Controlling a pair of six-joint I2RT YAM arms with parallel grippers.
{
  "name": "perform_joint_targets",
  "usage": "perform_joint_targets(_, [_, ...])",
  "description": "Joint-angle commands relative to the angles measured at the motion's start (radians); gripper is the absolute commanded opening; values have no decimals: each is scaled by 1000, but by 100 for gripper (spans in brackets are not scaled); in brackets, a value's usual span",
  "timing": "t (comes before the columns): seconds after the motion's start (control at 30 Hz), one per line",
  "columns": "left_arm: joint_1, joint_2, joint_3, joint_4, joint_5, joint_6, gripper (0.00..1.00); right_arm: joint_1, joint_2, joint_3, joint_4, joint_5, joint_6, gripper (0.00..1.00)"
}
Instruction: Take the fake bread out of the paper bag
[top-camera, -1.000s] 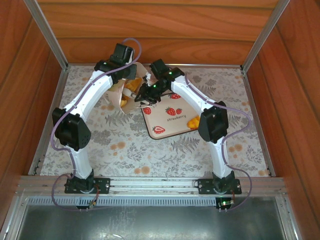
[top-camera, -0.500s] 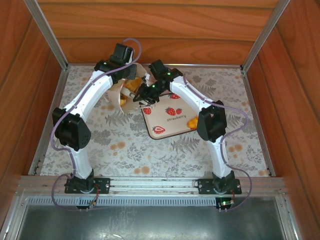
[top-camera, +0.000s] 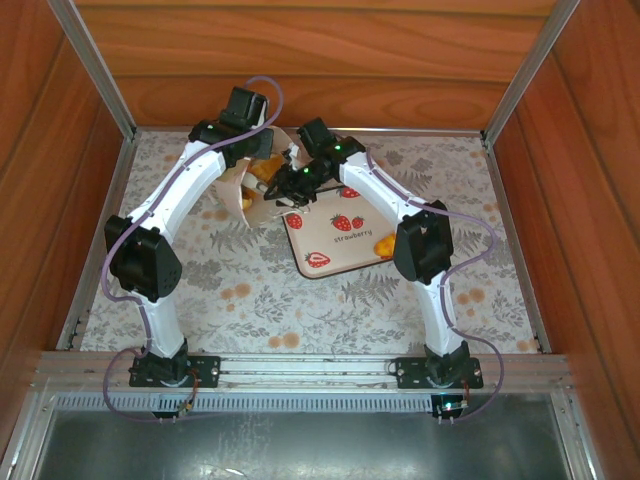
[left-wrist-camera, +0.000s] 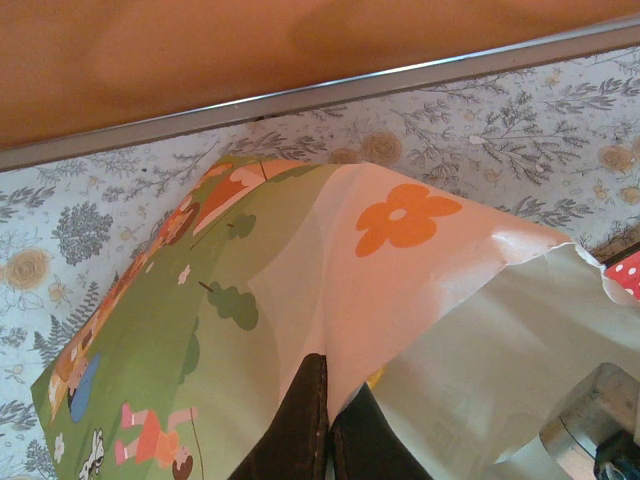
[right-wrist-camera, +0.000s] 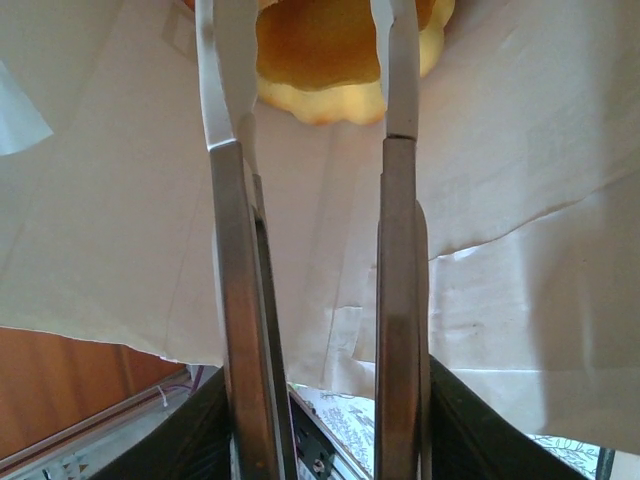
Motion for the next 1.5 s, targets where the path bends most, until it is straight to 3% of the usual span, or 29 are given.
perform_joint_targets(0.0, [-12,-34,-3,11,2,2,0,-1,14,50,29,-36,4,43])
perform_joint_targets(0.27, [-11,-30,-6,11,-1,4,0,-2,36,67,39,-31,12,42])
perform_joint_targets(0.5, [-10,-30,-6,11,-11,8,0,-2,18,80,32,-21,15,29])
perform_joint_targets(0.57, [-10,-29,-7,11,-13,8,0,-2,1,71,38,-19,19,19])
perform_joint_targets(0.63, [-9,-28,-8,11,-16,10,0,-2,-19,56,50,-15,27,16])
perform_joint_targets(1.03, [-10,-29,-20,12,-85,11,0,-4,-143,-14,53,41,37,11])
perform_joint_targets(1.47, [-10,-26,7,15,-113,28,0,-4,-315,-203,77,86,58,8])
